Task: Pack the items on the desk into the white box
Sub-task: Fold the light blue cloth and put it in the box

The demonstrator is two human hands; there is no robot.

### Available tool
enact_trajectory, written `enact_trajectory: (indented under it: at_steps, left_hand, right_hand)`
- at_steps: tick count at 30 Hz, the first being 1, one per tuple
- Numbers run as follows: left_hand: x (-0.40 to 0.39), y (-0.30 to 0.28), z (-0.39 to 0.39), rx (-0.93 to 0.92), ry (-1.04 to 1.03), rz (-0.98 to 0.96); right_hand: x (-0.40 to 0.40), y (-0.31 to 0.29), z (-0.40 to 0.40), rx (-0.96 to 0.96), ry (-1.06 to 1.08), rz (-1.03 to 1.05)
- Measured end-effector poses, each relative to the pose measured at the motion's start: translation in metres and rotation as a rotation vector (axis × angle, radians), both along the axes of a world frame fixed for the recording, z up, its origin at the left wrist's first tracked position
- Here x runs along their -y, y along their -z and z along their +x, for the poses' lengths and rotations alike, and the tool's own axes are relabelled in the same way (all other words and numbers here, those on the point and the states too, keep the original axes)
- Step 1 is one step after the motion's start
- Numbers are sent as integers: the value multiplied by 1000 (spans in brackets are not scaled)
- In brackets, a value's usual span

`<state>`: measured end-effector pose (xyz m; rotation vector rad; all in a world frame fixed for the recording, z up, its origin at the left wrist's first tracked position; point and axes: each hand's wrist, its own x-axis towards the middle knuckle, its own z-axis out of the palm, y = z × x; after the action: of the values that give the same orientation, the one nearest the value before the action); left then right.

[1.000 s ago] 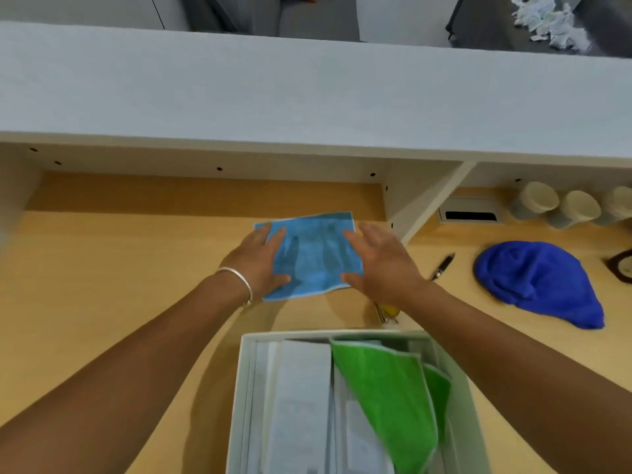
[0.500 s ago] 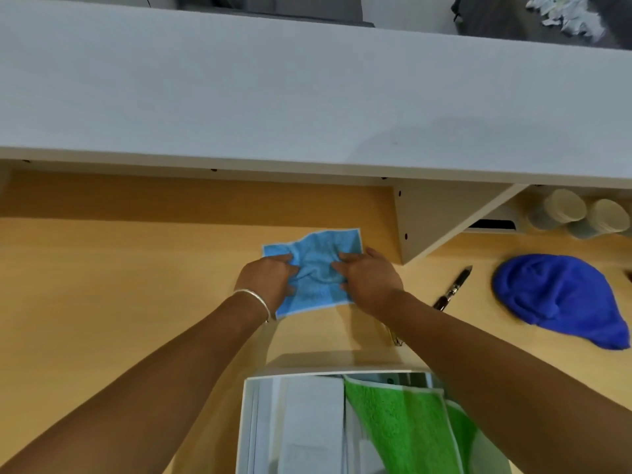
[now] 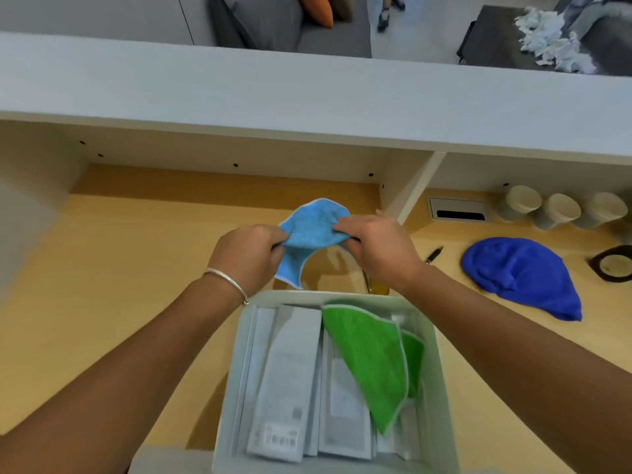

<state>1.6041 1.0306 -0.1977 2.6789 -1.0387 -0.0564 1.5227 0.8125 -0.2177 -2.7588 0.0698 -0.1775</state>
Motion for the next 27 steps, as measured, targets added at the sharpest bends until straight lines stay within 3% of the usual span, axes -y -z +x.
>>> enact_trajectory:
  at_steps: [11,19,27]
  left_hand:
    - [-23,-49,-148,-7,-6,-27]
    - [-24,-1,-208,-208,136,273]
    - [-9,-5,-156,-122,99,94]
  right_hand:
    - [-5,-43,-130,74,-175,5]
    - [-6,0,-199,-296,-330,-53]
    - [12,-7,-184,-56,-32,185]
